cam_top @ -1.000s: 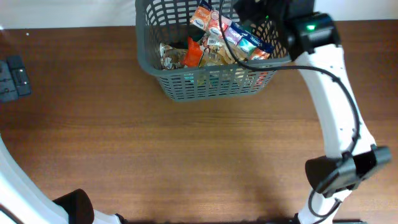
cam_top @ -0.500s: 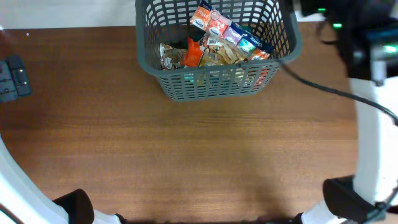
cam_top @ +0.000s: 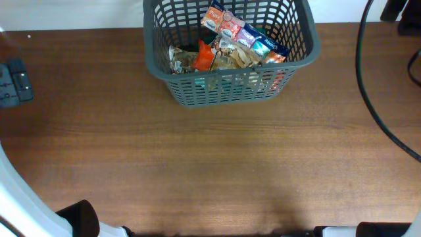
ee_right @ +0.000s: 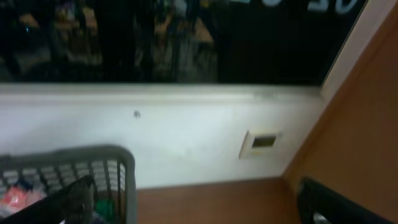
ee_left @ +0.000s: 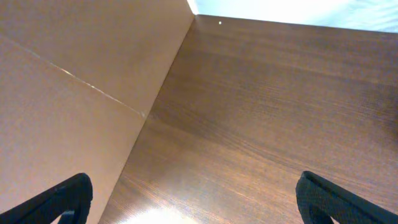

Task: Pack container

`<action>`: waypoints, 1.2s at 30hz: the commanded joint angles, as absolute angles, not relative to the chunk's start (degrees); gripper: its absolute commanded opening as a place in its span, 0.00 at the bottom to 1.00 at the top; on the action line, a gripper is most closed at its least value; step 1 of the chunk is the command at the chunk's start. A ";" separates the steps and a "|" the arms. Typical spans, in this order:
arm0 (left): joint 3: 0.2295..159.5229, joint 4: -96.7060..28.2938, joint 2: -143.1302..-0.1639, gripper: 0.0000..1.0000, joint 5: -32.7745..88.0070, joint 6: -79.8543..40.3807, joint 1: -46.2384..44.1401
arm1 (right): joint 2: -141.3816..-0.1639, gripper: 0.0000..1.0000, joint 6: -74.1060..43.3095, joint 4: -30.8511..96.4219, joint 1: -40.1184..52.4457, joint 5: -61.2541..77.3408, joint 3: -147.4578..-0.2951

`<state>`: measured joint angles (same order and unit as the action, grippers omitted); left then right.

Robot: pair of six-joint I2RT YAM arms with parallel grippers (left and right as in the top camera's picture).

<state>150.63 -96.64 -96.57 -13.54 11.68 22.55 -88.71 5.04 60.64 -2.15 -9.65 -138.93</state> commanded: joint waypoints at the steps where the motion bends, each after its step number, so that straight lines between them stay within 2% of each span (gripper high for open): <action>1: 150.89 -96.64 -96.05 0.99 -13.32 10.96 22.83 | -90.37 0.99 3.99 63.42 -2.28 -10.59 -139.02; 10: 150.89 -96.64 -96.05 0.99 -13.32 10.96 22.83 | -91.66 0.99 3.99 71.66 -2.28 -10.59 -139.02; 18: 150.89 -96.64 -96.05 0.99 -13.32 10.96 22.83 | -92.51 0.99 3.99 74.48 -2.28 -10.61 -139.02; 24: 150.89 -96.64 -96.05 0.99 -13.32 10.96 22.83 | -87.07 0.99 3.99 73.76 -2.28 -9.52 -136.09; 30: 150.89 -96.64 -96.05 0.99 -13.32 10.96 22.83 | -75.20 0.99 3.99 63.29 -2.35 -9.47 -119.50; 36: 150.89 -96.64 -96.05 0.99 -13.32 10.96 22.83 | -57.10 0.99 3.99 47.24 -2.35 -9.50 -88.99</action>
<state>150.63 -96.64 -96.57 -13.56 11.68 22.55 -63.29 4.49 50.81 -2.17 -9.56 -101.19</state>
